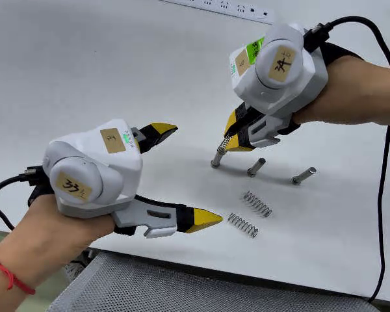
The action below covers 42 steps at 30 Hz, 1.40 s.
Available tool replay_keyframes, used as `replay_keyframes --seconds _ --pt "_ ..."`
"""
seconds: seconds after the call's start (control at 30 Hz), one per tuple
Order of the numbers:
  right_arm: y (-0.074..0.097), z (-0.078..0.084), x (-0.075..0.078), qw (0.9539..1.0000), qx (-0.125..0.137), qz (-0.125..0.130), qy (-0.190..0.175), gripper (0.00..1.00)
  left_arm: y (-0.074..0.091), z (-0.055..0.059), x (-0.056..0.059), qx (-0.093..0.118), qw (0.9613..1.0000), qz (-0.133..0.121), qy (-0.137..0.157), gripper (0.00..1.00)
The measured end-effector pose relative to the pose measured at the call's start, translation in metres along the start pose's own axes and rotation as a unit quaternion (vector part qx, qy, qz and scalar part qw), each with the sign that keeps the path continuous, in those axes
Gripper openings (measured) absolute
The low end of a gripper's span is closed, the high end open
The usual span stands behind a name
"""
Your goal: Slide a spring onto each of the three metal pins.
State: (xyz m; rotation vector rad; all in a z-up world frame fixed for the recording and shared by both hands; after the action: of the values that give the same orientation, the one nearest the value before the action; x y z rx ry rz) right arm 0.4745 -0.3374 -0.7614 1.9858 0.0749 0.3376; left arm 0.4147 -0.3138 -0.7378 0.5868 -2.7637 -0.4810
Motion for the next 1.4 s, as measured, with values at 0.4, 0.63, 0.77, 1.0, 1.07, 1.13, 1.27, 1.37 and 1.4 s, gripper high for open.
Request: replay_keyframes --seconds 0.4,0.63,0.77,1.0,1.07,1.13,1.27,1.37,1.4 --pt "-0.010 0.004 -0.001 1.0000 -0.003 0.002 0.004 0.12 -0.002 0.000 -0.001 0.002 1.0000 0.003 0.003 0.93" --pt "-0.018 0.007 -0.003 1.0000 -0.003 0.005 0.005 0.12 -0.003 -0.002 -0.001 0.006 1.0000 0.004 0.005 0.92" --pt "-0.020 0.006 -0.003 1.0000 -0.002 0.005 0.004 0.12 -0.003 -0.003 -0.001 0.008 0.9999 0.004 0.006 0.92" --pt "-0.026 0.008 -0.005 0.9999 -0.005 0.008 0.008 0.12 -0.003 -0.003 0.000 0.010 0.9999 0.004 0.008 0.92" --pt "-0.029 0.009 -0.006 0.9999 -0.006 0.010 0.009 0.12 -0.003 -0.003 -0.001 0.010 0.9999 0.003 0.008 0.92" --pt "-0.032 0.010 -0.007 0.9998 -0.009 0.011 0.013 0.12 -0.002 -0.003 -0.001 0.010 0.9999 0.003 0.008 0.92" --pt "-0.038 0.012 -0.009 0.9997 -0.013 0.012 0.018 0.12 -0.002 -0.003 -0.001 0.011 0.9999 0.002 0.009 0.92" --pt "-0.040 0.012 -0.009 0.9996 -0.014 0.016 0.019 0.12 -0.002 -0.002 -0.001 0.010 0.9999 0.003 0.009 0.91" --pt "-0.041 0.013 -0.009 0.9996 -0.015 0.016 0.019 0.12 -0.002 -0.002 -0.001 0.011 0.9999 0.003 0.009 0.91"
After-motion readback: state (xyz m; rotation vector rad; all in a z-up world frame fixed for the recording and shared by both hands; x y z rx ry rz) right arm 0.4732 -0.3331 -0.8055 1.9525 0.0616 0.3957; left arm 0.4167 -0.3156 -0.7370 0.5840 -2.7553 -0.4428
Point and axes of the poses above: the centre of the closed fingertips' face, and the gripper's own axes: y roughly backward along the fingers, x roughly to its right, z roughly out of its underside, the point moved 1 cm from there along y, roughly backward along the fingers, and after that the axes turned 14 degrees about z, right-handed, at the moved point
